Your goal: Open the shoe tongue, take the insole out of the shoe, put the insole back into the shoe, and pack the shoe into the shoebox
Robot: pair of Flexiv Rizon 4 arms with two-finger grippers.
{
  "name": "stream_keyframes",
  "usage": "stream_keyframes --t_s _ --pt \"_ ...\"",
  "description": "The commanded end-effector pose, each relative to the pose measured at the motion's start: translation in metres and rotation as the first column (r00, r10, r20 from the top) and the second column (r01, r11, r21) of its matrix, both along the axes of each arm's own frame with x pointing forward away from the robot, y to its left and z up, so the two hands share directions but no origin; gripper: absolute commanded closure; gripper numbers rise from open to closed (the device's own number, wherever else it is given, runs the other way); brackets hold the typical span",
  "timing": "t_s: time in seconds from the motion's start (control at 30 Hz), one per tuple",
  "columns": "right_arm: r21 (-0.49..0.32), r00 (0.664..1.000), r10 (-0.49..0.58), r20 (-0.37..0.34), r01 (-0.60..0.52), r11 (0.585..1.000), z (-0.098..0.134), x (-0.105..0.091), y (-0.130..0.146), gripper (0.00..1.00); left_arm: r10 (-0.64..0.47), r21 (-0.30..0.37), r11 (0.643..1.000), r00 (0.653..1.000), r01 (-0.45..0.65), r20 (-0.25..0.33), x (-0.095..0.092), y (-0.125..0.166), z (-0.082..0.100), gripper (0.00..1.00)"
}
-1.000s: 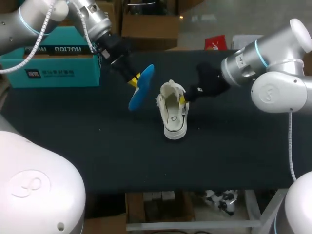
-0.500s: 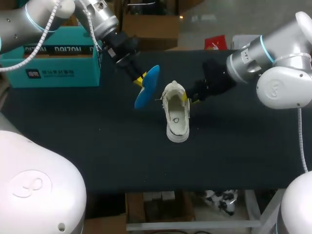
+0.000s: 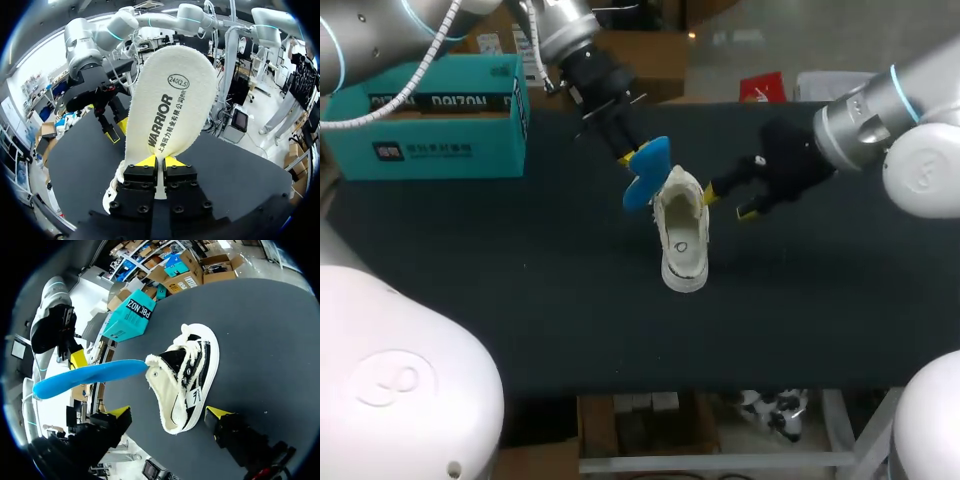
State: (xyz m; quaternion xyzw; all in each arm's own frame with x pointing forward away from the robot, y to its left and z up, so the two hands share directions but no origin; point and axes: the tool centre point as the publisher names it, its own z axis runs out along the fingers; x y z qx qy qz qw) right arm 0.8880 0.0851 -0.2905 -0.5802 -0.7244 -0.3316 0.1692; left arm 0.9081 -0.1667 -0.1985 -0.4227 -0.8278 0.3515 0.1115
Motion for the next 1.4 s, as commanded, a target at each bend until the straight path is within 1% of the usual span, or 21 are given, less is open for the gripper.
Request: stream_keyframes --t_s 0.03,0.1,0.13,0.17,0.2,0.23,0.27,0.3,0.33,0.37,0.57,0.77,0.83,0.87,0.9,0.97,1.03,1.07,1.23,1.27,1.4 --pt "0.003 1.000 0.009 -0.008 -0.009 1.000 0.004 0.000 -0.004 0.00 -0.049 0.015 0.999 0.998 0.048 0.050 -0.014 -0.008 0.014 1.00" --pt "0.003 1.000 0.009 -0.008 -0.009 1.000 0.004 0.000 -0.004 0.00 -0.064 0.014 0.998 0.994 0.063 0.084 -0.024 -0.012 0.016 1.00" --pt "-0.014 0.999 -0.024 -0.034 0.024 1.000 0.004 0.001 -0.005 0.00 -0.074 0.014 0.997 0.992 0.073 0.097 -0.029 -0.013 0.017 1.00" --pt "0.021 0.996 -0.025 -0.082 0.027 0.999 0.004 0.001 -0.006 0.00 -0.078 0.016 0.997 0.991 0.076 0.111 -0.033 -0.013 0.018 1.00" --pt "0.039 0.988 -0.071 -0.134 0.077 0.996 0.004 0.000 -0.008 0.00 -0.087 0.017 0.996 0.988 0.086 0.123 -0.037 -0.013 0.018 1.00" --pt "0.041 0.978 -0.135 -0.157 0.143 0.989 0.005 0.000 -0.011 0.00 -0.092 0.017 0.996 0.987 0.090 0.134 -0.041 -0.013 0.019 1.00" --pt "0.083 0.962 -0.173 -0.211 0.194 0.978 0.006 -0.002 -0.016 0.00 -0.097 0.019 0.995 0.985 0.096 0.144 -0.044 -0.013 0.019 1.00" --pt "0.134 0.931 -0.208 -0.298 0.257 0.957 0.005 -0.004 -0.019 0.00 -0.102 0.019 0.995 0.983 0.100 0.151 -0.046 -0.013 0.020 1.00" --pt "0.115 0.913 -0.225 -0.341 0.278 0.954 0.004 -0.005 -0.020 0.00 -0.102 0.020 0.995 0.982 0.101 0.157 -0.048 -0.014 0.020 1.00" --pt "0.128 0.911 -0.231 -0.343 0.289 0.949 0.006 -0.007 -0.020 0.00 -0.107 0.021 0.994 0.981 0.105 0.159 -0.049 -0.014 0.020 1.00" --pt "0.128 0.911 -0.231 -0.343 0.289 0.949 0.006 -0.007 -0.020 0.00 -0.118 0.012 0.993 0.980 0.118 0.163 -0.052 -0.011 0.017 1.00" --pt "0.128 0.911 -0.231 -0.343 0.289 0.949 0.006 -0.007 -0.020 0.00 -0.167 0.004 0.986 0.970 0.169 0.176 -0.057 -0.017 0.015 1.00" --pt "0.133 0.887 -0.254 -0.386 0.326 0.936 0.007 -0.008 -0.017 0.00 -0.184 0.005 0.983 0.965 0.186 0.186 -0.060 -0.022 0.014 1.00" --pt "0.162 0.875 -0.254 -0.412 0.344 0.925 0.007 -0.008 -0.015 0.00 -0.192 0.005 0.981 0.963 0.195 0.189 -0.062 -0.025 0.014 1.00" --pt "0.160 0.860 -0.268 -0.434 0.367 0.917 0.008 -0.009 -0.014 0.00 -0.196 0.006 0.980 0.962 0.198 0.193 -0.063 -0.027 0.014 1.00" --pt "0.190 0.833 -0.276 -0.479 0.406 0.894 0.010 -0.013 -0.012 0.00 -0.219 0.008 0.975 0.955 0.222 0.202 -0.066 -0.032 0.012 1.00" --pt "0.222 0.820 -0.267 -0.506 0.423 0.879 0.012 -0.017 -0.011 0.00 -0.233 0.011 0.972 0.946 0.237 0.224 -0.071 -0.038 0.011 1.00" --pt "0.220 0.809 -0.270 -0.523 0.434 0.874 0.013 -0.018 -0.011 0.00 -0.235 0.012 0.971 0.944 0.238 0.230 -0.072 -0.039 0.010 1.00" --pt "0.264 0.788 -0.243 -0.566 0.453 0.852 0.012 -0.025 -0.008 0.00 -0.239 0.004 0.969 0.931 0.248 0.277 -0.078 -0.050 0.006 1.00" --pt "0.263 0.778 -0.238 -0.582 0.457 0.850 0.012 -0.025 -0.007 0.00 -0.243 0.002 0.967 0.927 0.253 0.285 -0.079 -0.052 0.005 1.00" --pt "0.279 0.765 -0.213 -0.608 0.457 0.844 0.012 -0.027 -0.004 0.00 -0.249 0.001 0.965 0.917 0.262 0.310 -0.082 -0.061 0.000 1.00"
